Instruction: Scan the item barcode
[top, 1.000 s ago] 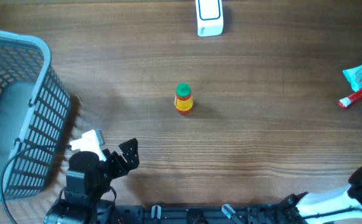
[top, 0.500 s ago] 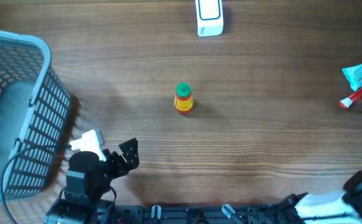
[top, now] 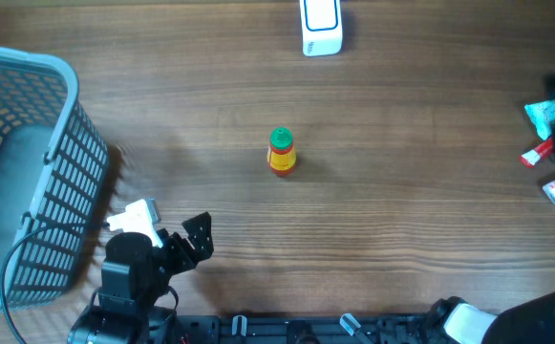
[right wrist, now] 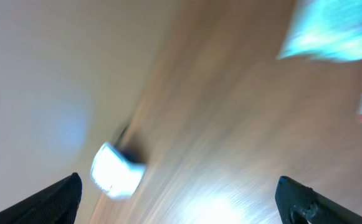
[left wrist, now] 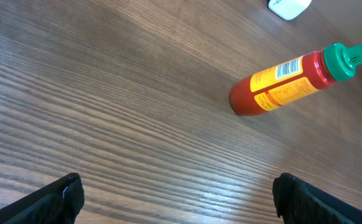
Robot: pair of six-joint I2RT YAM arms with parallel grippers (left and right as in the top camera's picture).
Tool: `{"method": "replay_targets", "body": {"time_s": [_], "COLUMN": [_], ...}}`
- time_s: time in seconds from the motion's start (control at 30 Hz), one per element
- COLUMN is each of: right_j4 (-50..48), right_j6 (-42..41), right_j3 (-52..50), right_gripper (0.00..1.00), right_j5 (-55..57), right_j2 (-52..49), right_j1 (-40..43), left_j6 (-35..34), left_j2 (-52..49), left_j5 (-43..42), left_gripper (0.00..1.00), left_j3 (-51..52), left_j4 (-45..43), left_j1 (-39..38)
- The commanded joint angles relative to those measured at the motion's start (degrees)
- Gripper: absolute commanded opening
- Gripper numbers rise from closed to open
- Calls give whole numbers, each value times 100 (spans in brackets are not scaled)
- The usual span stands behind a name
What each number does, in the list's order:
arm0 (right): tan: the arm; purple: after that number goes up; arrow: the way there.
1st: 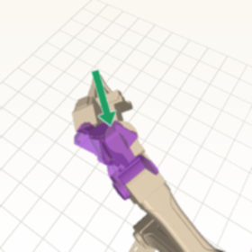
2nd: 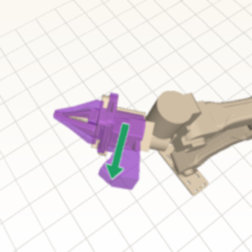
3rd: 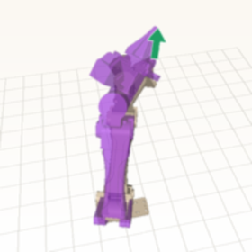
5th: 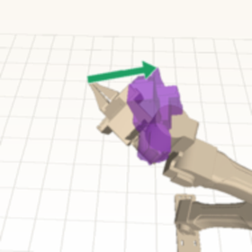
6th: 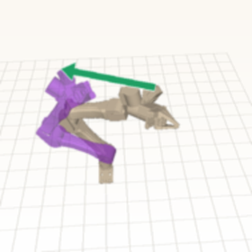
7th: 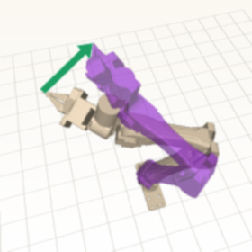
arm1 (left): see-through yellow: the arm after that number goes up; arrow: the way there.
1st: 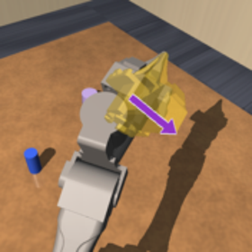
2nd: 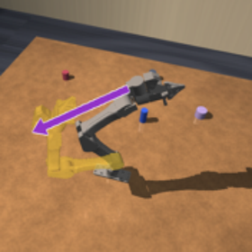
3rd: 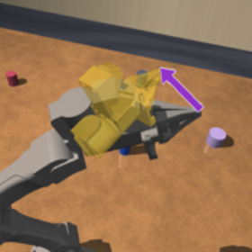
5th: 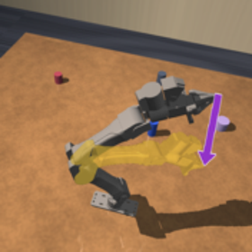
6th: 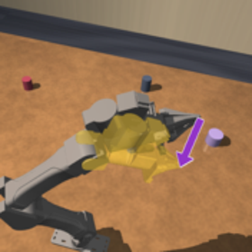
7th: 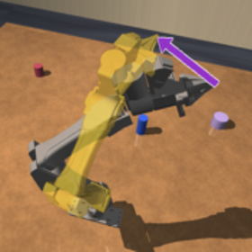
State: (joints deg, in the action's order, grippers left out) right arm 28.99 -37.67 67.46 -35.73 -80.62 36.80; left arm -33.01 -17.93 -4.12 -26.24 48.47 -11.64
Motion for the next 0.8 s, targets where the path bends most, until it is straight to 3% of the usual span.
{"method": "replay_targets", "body": {"time_s": [0.0, 0.1, 0.17, 0.3, 0.43, 0.53, 0.77], "right_j4": [-129, -125, -138, -264, -588, -640, -1305], "right_j6": [590, 1377, 1639, 1659, 2752, 2811, 2852], "right_j3": [68, 68, 68, 68, -9, -9, -9], "right_gripper": [100, 100, 100, 100, 99, 100, 100], "right_j5": [-1888, -903, 1084, 2245, 2581, 3609, 3534], "right_j2": [39, 39, 37, 33, -68, -385, -1408], "right_j1": [-1349, -3086, -4647, -6083, -6964, -7298, -7766], "left_j6": [129, 129, 129, 129, 129, 129, 129], "left_j2": [37, 37, 37, 37, 37, 37, 37], "left_j5": [81, 81, 81, 81, 81, 81, 81], "left_gripper": [100, 100, 100, 99, 100, 100, 100], "left_j3": [-72, -72, -72, -72, -72, -72, -72], "left_j4": [-15, -15, -15, -15, -15, -15, -15], "left_j1": [-31, -31, -31, -31, -31, -31, -31]}}
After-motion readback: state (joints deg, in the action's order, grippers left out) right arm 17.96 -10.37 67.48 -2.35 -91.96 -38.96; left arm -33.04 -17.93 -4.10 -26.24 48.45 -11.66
